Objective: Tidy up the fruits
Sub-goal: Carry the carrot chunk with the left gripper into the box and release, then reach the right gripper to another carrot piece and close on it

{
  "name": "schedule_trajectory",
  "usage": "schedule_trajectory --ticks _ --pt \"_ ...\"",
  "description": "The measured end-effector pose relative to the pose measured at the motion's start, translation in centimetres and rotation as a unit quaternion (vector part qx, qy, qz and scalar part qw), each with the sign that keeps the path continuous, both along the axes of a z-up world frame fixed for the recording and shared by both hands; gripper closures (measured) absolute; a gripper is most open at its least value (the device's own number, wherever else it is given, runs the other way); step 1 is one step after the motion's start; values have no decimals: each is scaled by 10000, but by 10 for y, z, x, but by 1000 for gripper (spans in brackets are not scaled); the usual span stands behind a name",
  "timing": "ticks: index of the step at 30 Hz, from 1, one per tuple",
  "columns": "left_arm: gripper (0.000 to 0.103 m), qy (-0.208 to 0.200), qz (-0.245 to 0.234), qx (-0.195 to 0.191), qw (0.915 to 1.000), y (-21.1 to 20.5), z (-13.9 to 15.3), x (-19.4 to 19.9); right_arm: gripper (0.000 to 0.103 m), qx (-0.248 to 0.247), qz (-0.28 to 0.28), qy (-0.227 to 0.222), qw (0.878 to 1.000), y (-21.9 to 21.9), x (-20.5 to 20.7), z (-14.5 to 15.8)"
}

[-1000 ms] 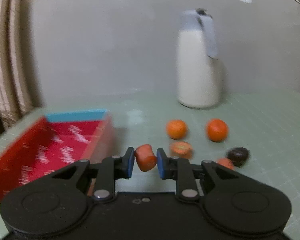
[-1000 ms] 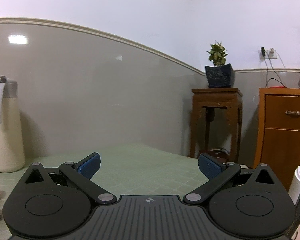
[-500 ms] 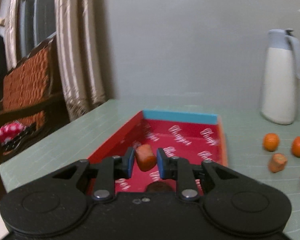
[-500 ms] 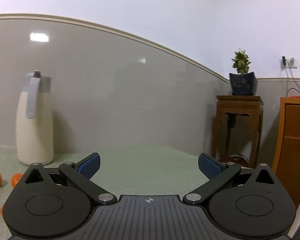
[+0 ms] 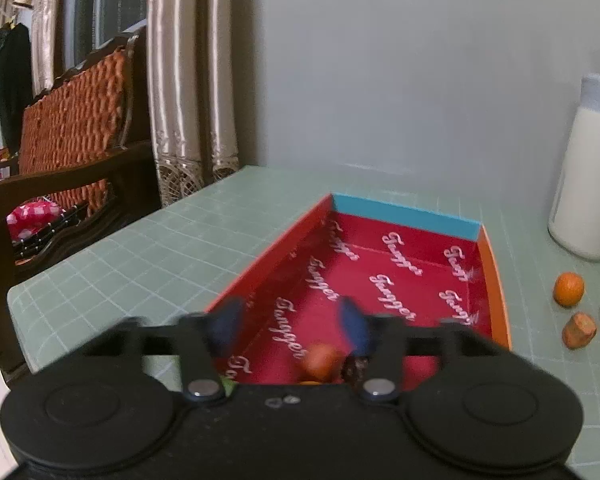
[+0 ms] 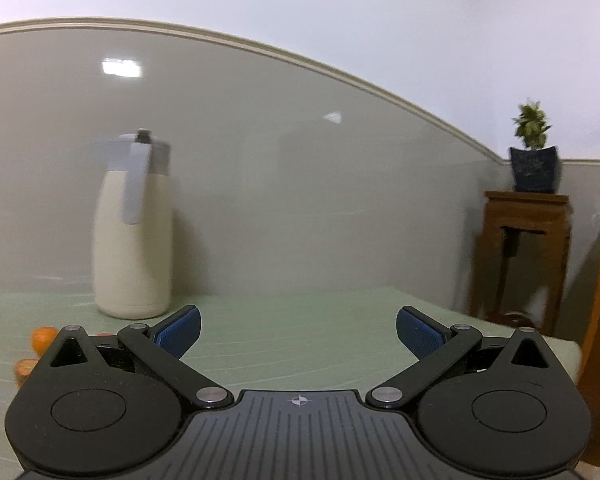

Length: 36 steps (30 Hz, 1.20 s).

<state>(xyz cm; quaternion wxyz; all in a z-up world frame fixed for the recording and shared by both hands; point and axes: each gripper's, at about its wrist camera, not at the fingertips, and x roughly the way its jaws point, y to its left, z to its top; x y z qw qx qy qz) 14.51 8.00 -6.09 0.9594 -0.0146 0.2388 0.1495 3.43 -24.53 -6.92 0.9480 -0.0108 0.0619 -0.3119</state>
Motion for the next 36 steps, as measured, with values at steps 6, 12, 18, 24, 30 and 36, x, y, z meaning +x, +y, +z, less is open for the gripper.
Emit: schedule_trajectory --ticks 6,12,18,24,30,36 --pt "17 -361 110 98 9992 7 12 -17 0 20 438 49 9990 18 7 -2" --pt "10 -477 550 217 9971 25 18 -25 0 167 840 170 9962 28 13 -1" --pt "7 -465 963 385 9935 48 20 -35 0 463 1349 396 9890 35 22 0" --pt "6 -505 1348 449 9886 74 20 -47 0 734 1797 790 9778 49 36 -3" --pt "6 -377 1612 293 9858 98 17 -54 0 1217 2125 1087 9634 58 50 -8" --pt "6 -490 1880 242 9806 115 18 -65 23 1299 2216 1393 9564 66 61 -13"
